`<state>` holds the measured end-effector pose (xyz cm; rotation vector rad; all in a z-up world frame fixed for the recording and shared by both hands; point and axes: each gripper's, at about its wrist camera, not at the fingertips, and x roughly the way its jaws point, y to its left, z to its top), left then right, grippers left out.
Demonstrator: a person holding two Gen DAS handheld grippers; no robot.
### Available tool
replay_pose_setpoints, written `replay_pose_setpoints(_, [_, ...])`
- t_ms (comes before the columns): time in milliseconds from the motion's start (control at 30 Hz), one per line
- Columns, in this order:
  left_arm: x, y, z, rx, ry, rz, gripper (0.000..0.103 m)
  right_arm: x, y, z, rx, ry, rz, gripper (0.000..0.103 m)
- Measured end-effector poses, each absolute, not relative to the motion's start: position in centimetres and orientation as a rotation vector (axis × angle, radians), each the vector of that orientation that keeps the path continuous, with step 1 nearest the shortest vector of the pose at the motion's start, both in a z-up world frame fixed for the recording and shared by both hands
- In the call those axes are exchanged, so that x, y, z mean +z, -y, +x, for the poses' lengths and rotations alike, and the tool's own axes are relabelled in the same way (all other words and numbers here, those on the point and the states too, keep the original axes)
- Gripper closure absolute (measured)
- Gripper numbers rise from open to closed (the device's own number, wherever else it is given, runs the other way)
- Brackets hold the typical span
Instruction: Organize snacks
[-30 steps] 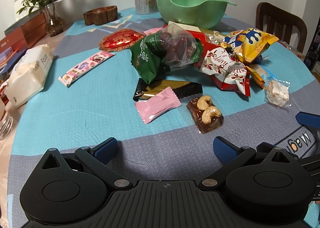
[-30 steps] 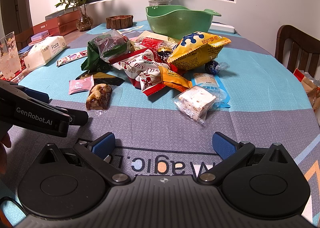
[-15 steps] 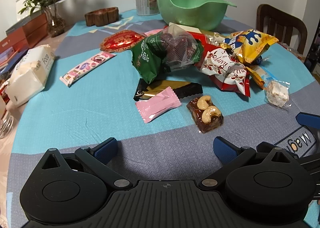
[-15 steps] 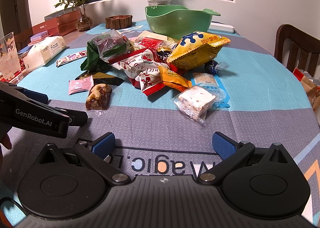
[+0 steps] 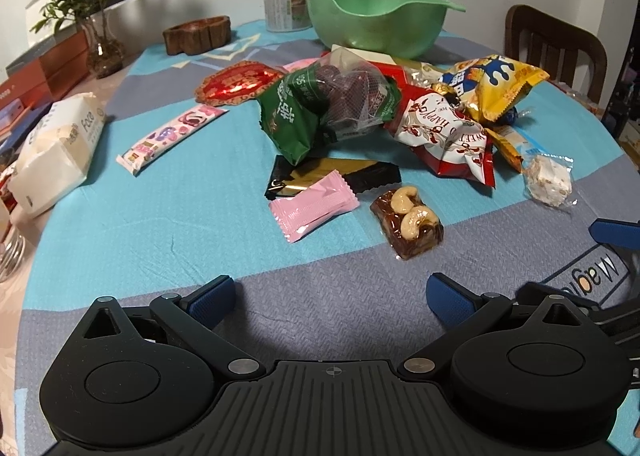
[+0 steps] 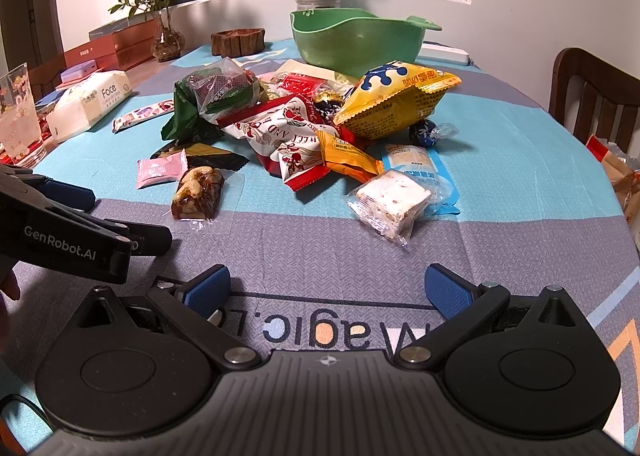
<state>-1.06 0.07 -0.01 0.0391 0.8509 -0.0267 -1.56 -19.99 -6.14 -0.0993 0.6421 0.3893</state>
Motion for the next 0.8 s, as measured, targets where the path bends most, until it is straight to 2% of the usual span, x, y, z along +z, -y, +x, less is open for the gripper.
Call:
replay_pose_setpoints(133, [0.5,-0.2,-1.4,-0.035,-0.868,0.037,0.0,-6.0,20.9,-2.3,0.426,-0.661,-0.119,0.0])
replay_pose_setpoints(433, [1.8,2.2,-1.7,-0.11,-0.77,0.087,0.0,-5.7,23.8,-3.1,0.433,-0.643,-0.086,0.0])
replay_pose_setpoints(800, [0.6,2.5,1.8,-0.097,-0.822,0.001,0.0,-4.6,24.5,-0.6,0.438,-0.578,-0.032,0.0])
